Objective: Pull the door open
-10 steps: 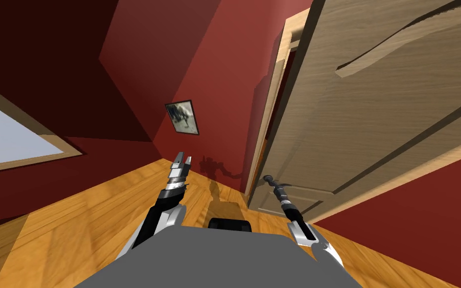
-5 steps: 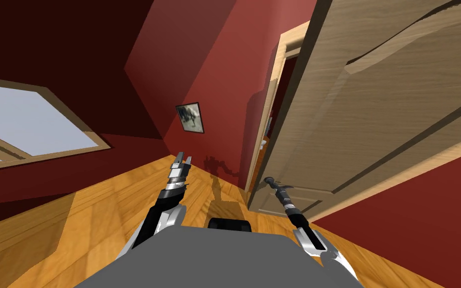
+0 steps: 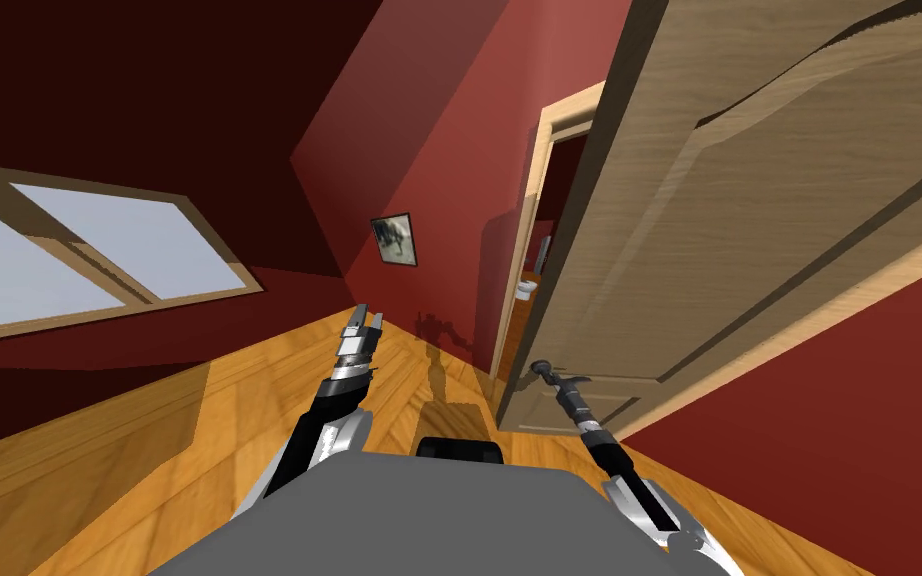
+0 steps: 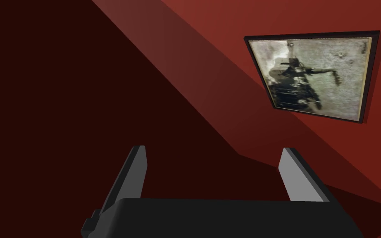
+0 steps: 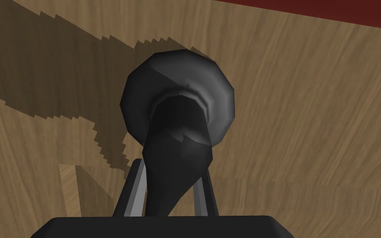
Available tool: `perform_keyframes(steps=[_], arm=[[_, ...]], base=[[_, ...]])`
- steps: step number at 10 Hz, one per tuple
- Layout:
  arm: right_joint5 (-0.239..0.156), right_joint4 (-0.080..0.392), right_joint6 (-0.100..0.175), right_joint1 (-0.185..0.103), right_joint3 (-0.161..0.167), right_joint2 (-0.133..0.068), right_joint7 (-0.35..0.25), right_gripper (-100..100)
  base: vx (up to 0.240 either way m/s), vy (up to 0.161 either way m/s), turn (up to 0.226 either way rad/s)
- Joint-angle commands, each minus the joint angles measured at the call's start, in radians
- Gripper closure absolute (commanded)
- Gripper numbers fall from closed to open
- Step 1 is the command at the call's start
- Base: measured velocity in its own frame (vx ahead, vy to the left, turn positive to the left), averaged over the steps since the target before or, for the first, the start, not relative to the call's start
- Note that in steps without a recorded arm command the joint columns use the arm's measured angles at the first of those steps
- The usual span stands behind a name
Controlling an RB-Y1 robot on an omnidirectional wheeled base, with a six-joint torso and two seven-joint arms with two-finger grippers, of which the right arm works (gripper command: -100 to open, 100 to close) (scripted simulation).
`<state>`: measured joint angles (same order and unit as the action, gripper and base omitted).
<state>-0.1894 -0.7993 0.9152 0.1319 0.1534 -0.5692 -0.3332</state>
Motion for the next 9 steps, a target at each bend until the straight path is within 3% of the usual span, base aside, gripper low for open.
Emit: perform_keyframes(steps=[1, 7, 8, 9], arm=[[-0.001, 0.014, 0.033, 0.006, 0.007, -0.009, -0.007, 100], [-0.013, 0.035, 0.150, 0.074, 0.040, -0.064, -0.044, 100], [-0.015, 0.037, 0.163, 0.081, 0.044, -0.070, -0.048, 100], [-0.012, 0.026, 0.147, 0.080, 0.045, -0.063, -0.046, 100]], base=[[-0.175, -0.070, 0.175], [-0.185, -0.074, 0.155], [-0.164, -0.052, 0.093], [-0.070, -0.013, 0.013]])
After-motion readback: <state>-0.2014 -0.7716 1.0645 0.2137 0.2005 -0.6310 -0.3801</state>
